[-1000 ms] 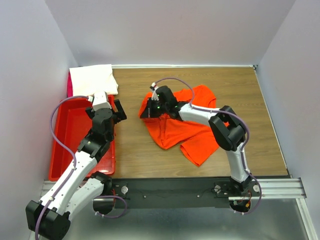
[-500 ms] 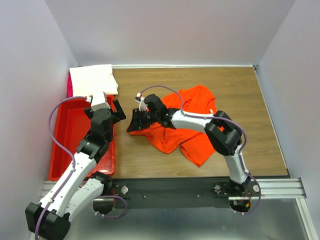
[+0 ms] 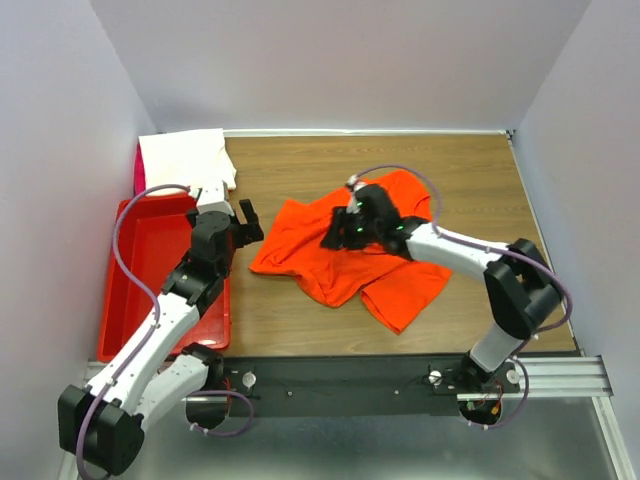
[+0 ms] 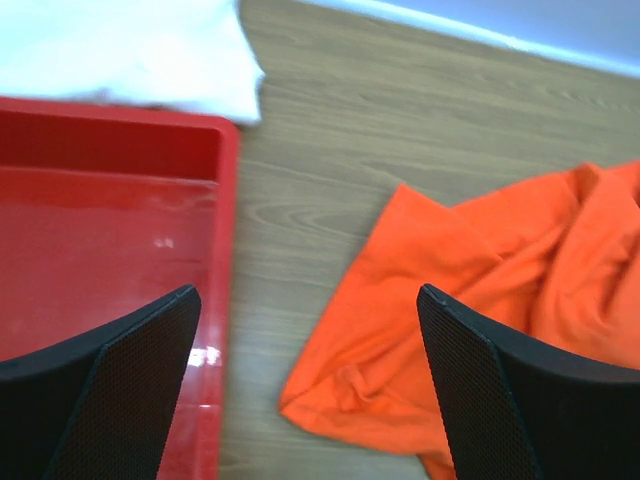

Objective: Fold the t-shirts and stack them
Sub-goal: Flatten the tshirt out

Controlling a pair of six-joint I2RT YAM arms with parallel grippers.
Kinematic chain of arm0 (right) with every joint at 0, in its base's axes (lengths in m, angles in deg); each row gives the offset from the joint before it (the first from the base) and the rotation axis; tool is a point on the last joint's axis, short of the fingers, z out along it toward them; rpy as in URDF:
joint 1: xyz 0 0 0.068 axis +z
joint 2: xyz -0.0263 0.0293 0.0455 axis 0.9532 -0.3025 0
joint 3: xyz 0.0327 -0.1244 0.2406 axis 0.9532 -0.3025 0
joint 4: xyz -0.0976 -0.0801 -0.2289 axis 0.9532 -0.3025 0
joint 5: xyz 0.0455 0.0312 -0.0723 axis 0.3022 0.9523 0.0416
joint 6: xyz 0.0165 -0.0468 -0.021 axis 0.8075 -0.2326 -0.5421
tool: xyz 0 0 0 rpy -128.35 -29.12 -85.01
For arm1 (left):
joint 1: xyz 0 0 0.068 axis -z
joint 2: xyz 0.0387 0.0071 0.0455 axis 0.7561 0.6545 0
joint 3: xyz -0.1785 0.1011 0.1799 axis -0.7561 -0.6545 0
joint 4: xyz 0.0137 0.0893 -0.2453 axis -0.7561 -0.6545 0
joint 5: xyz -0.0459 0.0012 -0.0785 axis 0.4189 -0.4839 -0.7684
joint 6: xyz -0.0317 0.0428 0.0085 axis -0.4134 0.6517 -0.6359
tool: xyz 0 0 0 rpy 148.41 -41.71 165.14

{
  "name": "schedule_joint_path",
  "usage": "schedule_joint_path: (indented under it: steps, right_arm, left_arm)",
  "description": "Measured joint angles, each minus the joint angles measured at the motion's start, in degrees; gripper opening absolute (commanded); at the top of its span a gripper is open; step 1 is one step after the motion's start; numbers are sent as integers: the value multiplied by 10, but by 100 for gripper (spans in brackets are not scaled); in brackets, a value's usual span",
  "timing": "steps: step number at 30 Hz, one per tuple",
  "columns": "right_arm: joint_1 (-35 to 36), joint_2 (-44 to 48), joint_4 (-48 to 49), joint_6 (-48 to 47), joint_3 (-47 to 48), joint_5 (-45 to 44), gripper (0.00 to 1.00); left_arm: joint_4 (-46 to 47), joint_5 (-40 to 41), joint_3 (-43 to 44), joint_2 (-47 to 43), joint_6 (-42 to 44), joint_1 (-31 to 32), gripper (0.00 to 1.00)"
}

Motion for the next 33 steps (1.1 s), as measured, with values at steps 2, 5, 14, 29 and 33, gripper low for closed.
schedule_joint_path:
  steps: [2, 5, 14, 29, 33]
  right_arm:
    - [-59, 27, 0, -6, -27, -24, 56]
    - [-138, 39, -6, -15, -58, -54, 56]
    - [-257, -9, -21, -37, -72, -54, 54]
    - [-448, -121, 24, 2, 16, 17, 54]
    - [-502, -169, 36, 16, 72, 32, 56]
  left_arm:
    - [3, -40, 0, 27, -13, 3, 92]
    - [6, -93, 0, 75, -33, 19, 92]
    - [21, -177, 53, 288, -85, 79, 77]
    - [86, -268, 172, 534, -124, 12, 69]
    - [85, -280, 210, 564, -124, 4, 74]
